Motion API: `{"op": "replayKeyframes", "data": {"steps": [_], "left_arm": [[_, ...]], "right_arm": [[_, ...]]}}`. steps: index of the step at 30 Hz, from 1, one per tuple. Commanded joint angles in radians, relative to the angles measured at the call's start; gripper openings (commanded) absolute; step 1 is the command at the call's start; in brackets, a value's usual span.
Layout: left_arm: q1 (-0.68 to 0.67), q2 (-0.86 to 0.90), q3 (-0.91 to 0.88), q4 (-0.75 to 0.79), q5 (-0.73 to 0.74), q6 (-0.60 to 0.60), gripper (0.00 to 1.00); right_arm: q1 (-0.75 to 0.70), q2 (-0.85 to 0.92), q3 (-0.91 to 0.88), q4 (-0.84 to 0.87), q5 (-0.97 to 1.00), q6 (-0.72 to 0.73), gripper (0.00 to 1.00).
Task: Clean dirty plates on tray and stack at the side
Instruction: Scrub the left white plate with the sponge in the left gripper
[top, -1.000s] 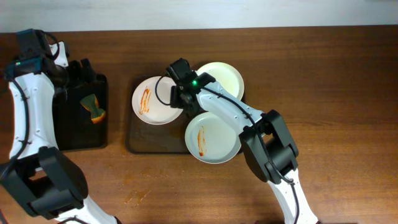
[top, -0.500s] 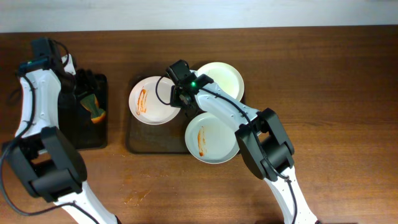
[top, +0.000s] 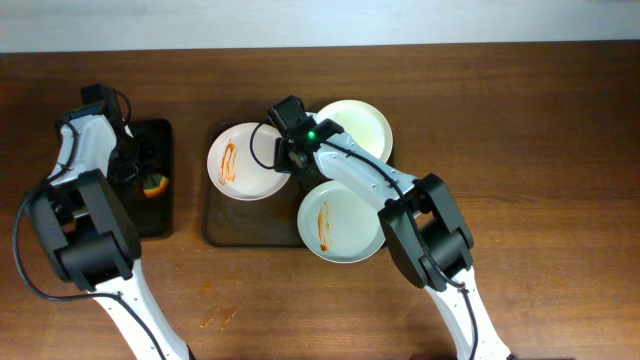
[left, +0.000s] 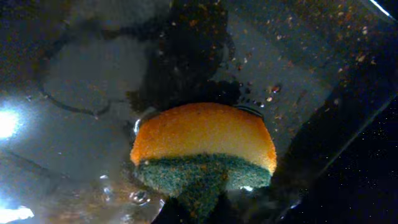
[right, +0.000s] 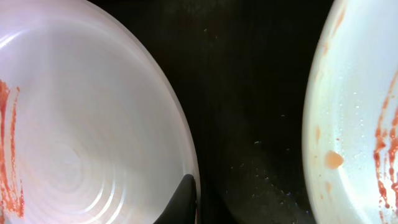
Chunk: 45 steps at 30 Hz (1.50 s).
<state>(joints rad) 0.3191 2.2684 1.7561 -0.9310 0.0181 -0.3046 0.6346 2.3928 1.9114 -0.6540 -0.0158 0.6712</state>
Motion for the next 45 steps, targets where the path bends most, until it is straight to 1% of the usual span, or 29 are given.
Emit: {"op": "replayKeyframes", "data": {"steps": [1,3,4,6,8,9,11,12,14,18,20,21,23,25,26,27,29,31,32,34,35,36,37,38,39,40,42,43,45], "left_arm": [[-0.002,-0.004,0.045,-0.033,-0.006,0.02,0.01],[-0.002,-0.074,0.13,-0.108,0.092,0.121,0.01],[-0.006,-0.109,0.154,-0.122,0.153,0.171,0.01],[-0.044,-0.16,0.156,-0.151,0.19,0.231,0.01],[-0.119,-0.156,0.145,-0.162,0.232,0.277,0.01],[-0.194,-0.156,0.114,-0.127,0.233,0.312,0.01],[-0.275,-0.154,0.051,-0.036,0.221,0.329,0.01],[-0.294,-0.153,0.015,0.01,0.204,0.328,0.01],[-0.317,-0.153,-0.116,0.145,0.102,0.328,0.01],[-0.325,-0.153,-0.313,0.356,0.097,0.374,0.01],[-0.325,-0.153,-0.35,0.353,0.098,0.373,0.01],[-0.33,-0.153,-0.355,0.296,0.15,0.373,0.01],[-0.33,-0.154,-0.355,0.187,0.332,0.375,0.01],[-0.33,-0.154,-0.355,0.114,0.425,0.412,0.01],[-0.33,-0.154,-0.355,0.117,0.423,0.412,0.01],[-0.329,-0.154,-0.355,0.137,0.419,0.412,0.01],[-0.327,-0.154,-0.355,0.258,0.366,0.403,0.01],[-0.327,-0.154,-0.355,0.409,0.255,0.395,0.01],[-0.327,-0.154,-0.355,0.478,0.162,0.345,0.01],[-0.327,-0.154,-0.355,0.556,0.061,0.315,0.01],[-0.328,-0.154,-0.355,0.571,-0.01,0.288,0.01],[-0.327,-0.154,-0.355,0.544,-0.066,0.249,0.01],[-0.327,-0.154,-0.355,0.502,-0.066,0.237,0.01],[-0.327,-0.154,-0.355,0.421,-0.026,0.237,0.01],[-0.327,-0.154,-0.355,0.324,0.06,0.244,0.01],[-0.328,-0.154,-0.355,0.278,0.127,0.274,0.01],[-0.327,-0.154,-0.351,0.183,0.333,0.357,0.01],[-0.323,-0.154,-0.35,0.192,0.387,0.362,0.01],[-0.323,-0.154,-0.349,0.28,0.386,0.362,0.01]], "right_arm": [[0.0,0.022,0.0,-0.027,-0.027,-0.039,0.04],[0.0,0.022,0.002,-0.026,-0.041,-0.039,0.04],[-0.001,0.021,0.004,-0.026,-0.045,-0.039,0.04],[-0.007,0.015,0.004,-0.026,-0.074,-0.058,0.04],[-0.021,0.015,0.004,-0.022,-0.114,-0.062,0.04],[-0.033,0.015,0.004,-0.023,-0.129,-0.062,0.04],[-0.035,0.015,0.004,-0.023,-0.135,-0.062,0.04],[-0.035,0.015,0.004,-0.023,-0.136,-0.062,0.04],[-0.035,0.015,0.004,-0.023,-0.139,-0.062,0.04],[-0.036,0.015,0.004,-0.015,-0.139,-0.062,0.04],[-0.036,0.015,0.004,-0.015,-0.139,-0.062,0.04],[-0.036,0.015,0.004,-0.015,-0.138,-0.062,0.04],[-0.036,0.015,0.004,-0.012,-0.138,-0.061,0.04],[-0.035,0.015,0.004,-0.012,-0.139,-0.062,0.04],[-0.035,0.015,0.004,-0.012,-0.139,-0.061,0.04],[-0.035,0.015,0.004,-0.012,-0.139,-0.062,0.04],[-0.034,0.015,0.004,-0.012,-0.139,-0.062,0.04],[-0.033,0.015,0.004,-0.013,-0.138,-0.062,0.04],[-0.033,0.015,0.004,-0.013,-0.138,-0.061,0.04],[-0.033,0.015,0.004,-0.013,-0.138,-0.062,0.04],[-0.033,0.015,0.004,-0.012,-0.138,-0.062,0.04],[-0.033,0.015,0.004,-0.012,-0.138,-0.062,0.04],[-0.033,0.015,0.004,-0.012,-0.138,-0.062,0.04],[-0.033,0.015,0.004,-0.012,-0.138,-0.061,0.04],[-0.033,0.015,0.004,-0.012,-0.138,-0.061,0.04],[-0.033,0.015,0.004,-0.012,-0.139,-0.061,0.04],[-0.033,0.015,0.004,-0.016,-0.139,-0.061,0.04],[-0.033,0.015,0.004,-0.016,-0.139,-0.061,0.04],[-0.033,0.015,0.004,-0.019,-0.139,-0.061,0.04]]}}
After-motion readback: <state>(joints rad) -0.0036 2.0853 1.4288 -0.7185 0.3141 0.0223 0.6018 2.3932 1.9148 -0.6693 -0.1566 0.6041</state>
